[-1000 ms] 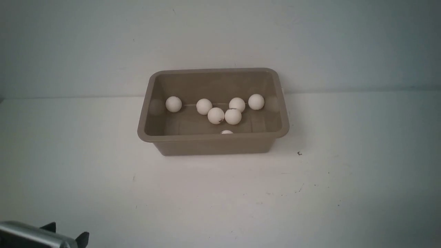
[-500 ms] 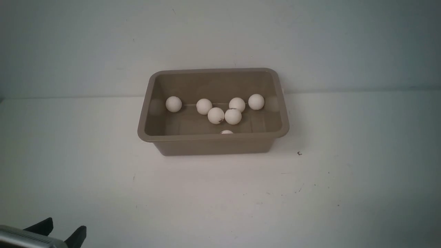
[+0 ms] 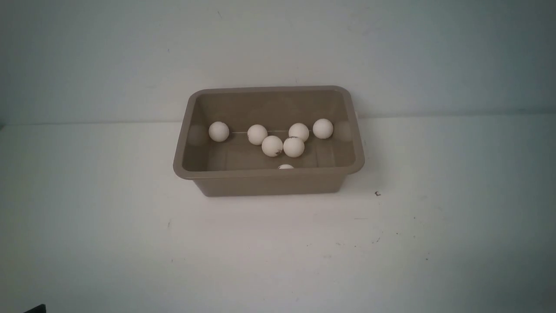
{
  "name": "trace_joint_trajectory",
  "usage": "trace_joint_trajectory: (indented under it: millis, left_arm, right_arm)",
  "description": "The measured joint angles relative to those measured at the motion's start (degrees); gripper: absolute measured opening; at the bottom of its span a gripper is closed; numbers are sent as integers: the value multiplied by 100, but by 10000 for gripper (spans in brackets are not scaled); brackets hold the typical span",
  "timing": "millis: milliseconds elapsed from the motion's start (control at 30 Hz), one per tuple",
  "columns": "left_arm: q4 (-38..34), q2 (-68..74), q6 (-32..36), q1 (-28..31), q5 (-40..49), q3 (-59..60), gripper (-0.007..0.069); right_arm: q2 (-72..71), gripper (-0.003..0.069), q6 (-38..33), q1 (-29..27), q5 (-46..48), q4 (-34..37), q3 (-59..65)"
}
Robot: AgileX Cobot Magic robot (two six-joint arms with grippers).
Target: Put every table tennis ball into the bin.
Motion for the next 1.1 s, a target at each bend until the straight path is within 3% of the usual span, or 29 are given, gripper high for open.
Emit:
trace_joint_trajectory:
  millis: [167, 600, 1100]
  left_arm:
    - [33, -490, 10, 64, 293, -19, 415]
    - [-72, -1242, 247, 1377, 496, 309, 415]
    - [-441, -1242, 557, 1480, 334, 335, 415]
  right_arm:
    - [0, 556, 0, 0, 0, 0, 0]
    - [0, 556, 0, 0, 0, 0, 0]
    - [0, 556, 0, 0, 0, 0, 0]
